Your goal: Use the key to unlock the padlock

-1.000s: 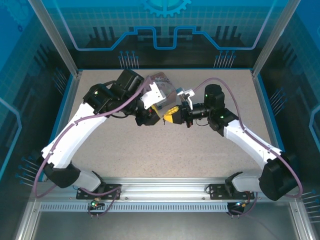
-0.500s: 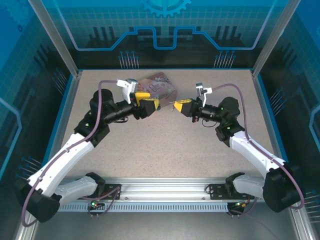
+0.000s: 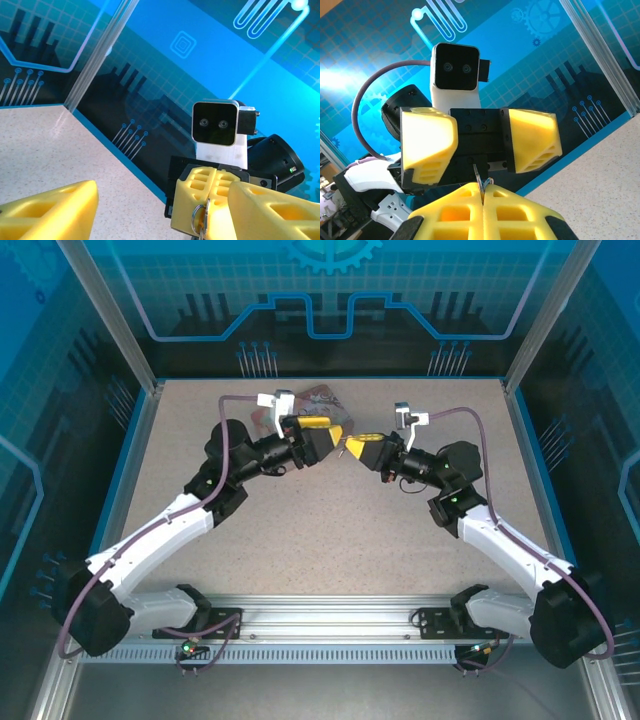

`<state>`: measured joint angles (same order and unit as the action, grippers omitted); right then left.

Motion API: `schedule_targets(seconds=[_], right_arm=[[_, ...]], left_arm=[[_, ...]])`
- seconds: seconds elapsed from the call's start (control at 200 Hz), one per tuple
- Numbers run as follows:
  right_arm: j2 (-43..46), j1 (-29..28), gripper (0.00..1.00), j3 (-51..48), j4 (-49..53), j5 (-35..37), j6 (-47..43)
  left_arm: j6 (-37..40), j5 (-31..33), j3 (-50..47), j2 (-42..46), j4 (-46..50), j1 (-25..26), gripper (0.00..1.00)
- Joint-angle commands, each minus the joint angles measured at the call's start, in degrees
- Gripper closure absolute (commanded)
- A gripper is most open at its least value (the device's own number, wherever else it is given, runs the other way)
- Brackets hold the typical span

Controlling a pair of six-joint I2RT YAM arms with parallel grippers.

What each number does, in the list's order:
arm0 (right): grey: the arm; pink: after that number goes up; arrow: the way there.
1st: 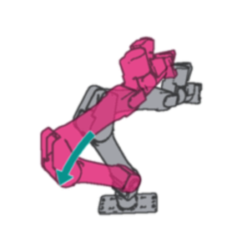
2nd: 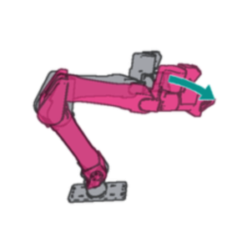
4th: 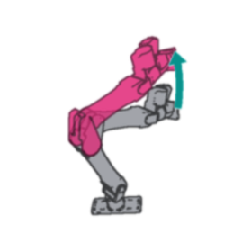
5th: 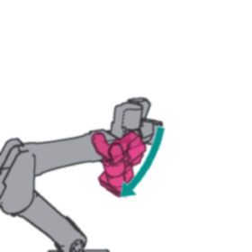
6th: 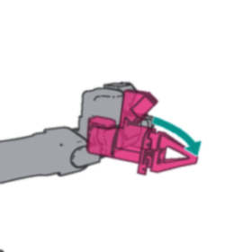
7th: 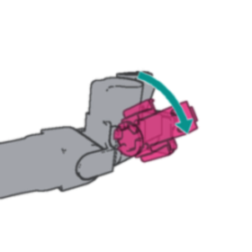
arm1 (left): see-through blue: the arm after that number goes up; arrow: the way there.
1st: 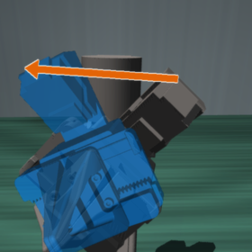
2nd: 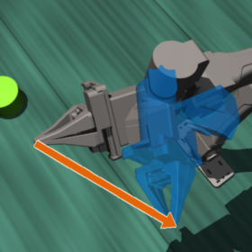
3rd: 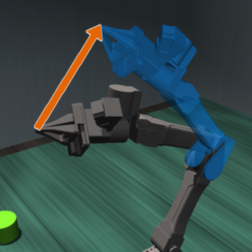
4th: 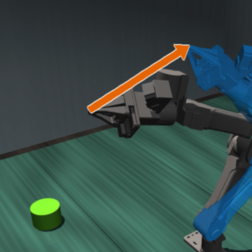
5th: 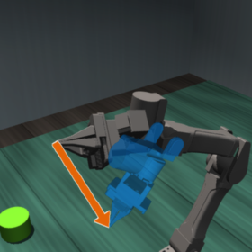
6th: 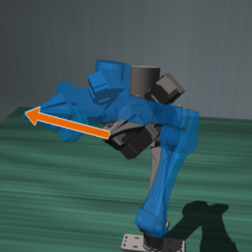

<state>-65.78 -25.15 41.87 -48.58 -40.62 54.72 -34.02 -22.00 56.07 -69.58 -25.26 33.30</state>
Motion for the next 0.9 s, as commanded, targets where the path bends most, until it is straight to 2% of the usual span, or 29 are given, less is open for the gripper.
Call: schedule_targets(seconds=[0.0, 0.285, 0.575, 0.61, 0.65, 0.76, 0.89], right_arm=[[0.65, -0.83, 0.99, -0.08, -2.66, 1.07, 1.16], [0.73, -1.16, 0.99, -0.22, -2.3, 2.36, 1.23], [0.64, -1.31, 0.97, -0.17, -1.03, 2.31, 0.65], [0.57, -1.31, 0.93, 0.11, 0.09, 1.53, 0.1], [0.6, -1.16, 0.88, 0.73, 2.22, -0.4, -1.24], [2.53, -0.25, 0.62, 0.97, 10.78, -3.67, -7.99], [4.61, 2.98, 0.4, -0.7, 12.51, -12.23, -12.33]], left_arm=[[-1.45, -1.51, 0.68, -1.09, -4.07, 0.75, 0.35], [-1.34, -2.41, 1.01, -2.14, -5.46, 2.1, 0.59], [-1.48, -3.02, 1.58, -2.5, -5.39, 2.35, 0.95], [-1.24, -3.12, 1.78, -2.42, -5.13, 2.34, 1.0], [-0.55, -2.97, 2.1, -2.25, -4.23, 2.33, 1.0], [2.12, -2.86, 3.07, -1.22, -0.18, 2.26, 1.0], [7.7, -4.86, 7.38, -1.08, 11.14, 1.96, 1.0]])
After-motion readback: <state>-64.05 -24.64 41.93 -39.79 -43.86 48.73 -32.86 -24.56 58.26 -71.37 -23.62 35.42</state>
